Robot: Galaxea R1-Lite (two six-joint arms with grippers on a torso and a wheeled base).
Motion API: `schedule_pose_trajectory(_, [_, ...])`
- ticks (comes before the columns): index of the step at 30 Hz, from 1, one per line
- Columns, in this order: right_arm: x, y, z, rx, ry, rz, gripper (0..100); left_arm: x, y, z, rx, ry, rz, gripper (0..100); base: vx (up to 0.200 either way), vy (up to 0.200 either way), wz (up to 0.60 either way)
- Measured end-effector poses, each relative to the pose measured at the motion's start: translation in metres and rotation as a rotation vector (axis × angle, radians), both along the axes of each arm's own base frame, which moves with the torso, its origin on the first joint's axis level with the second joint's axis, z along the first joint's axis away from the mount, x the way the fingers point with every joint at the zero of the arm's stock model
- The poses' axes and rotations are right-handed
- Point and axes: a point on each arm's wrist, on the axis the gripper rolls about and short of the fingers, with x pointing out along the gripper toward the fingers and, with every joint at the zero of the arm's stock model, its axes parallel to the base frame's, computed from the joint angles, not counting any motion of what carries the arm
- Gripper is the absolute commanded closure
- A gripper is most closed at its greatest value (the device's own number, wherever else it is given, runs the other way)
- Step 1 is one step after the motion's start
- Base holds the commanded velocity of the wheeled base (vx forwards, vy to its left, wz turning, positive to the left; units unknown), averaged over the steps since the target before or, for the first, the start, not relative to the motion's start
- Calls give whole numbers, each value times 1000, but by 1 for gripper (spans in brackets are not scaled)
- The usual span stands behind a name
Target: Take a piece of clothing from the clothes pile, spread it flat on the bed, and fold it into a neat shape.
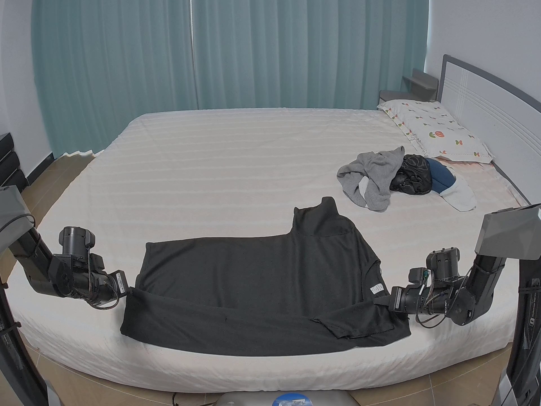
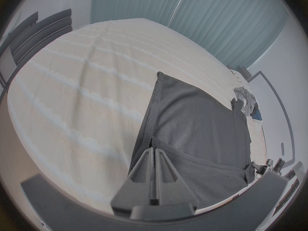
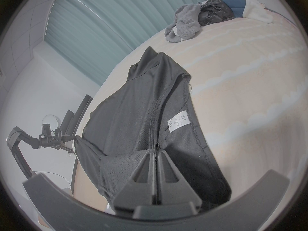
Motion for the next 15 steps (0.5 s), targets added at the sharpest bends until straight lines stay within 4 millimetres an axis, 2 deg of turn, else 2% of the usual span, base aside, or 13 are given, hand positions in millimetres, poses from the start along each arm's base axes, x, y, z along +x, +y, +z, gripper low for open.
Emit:
schedule_pose_trajectory(7, [-5,-3,11,12,-15,-10,100,-5,0,6,2,-10,4,100,0,0,0])
schedule_pose_trajectory(15, [-16,-5,34,23,-57,-12,100,-13,5,12,4,-15,25,100,0,0,0])
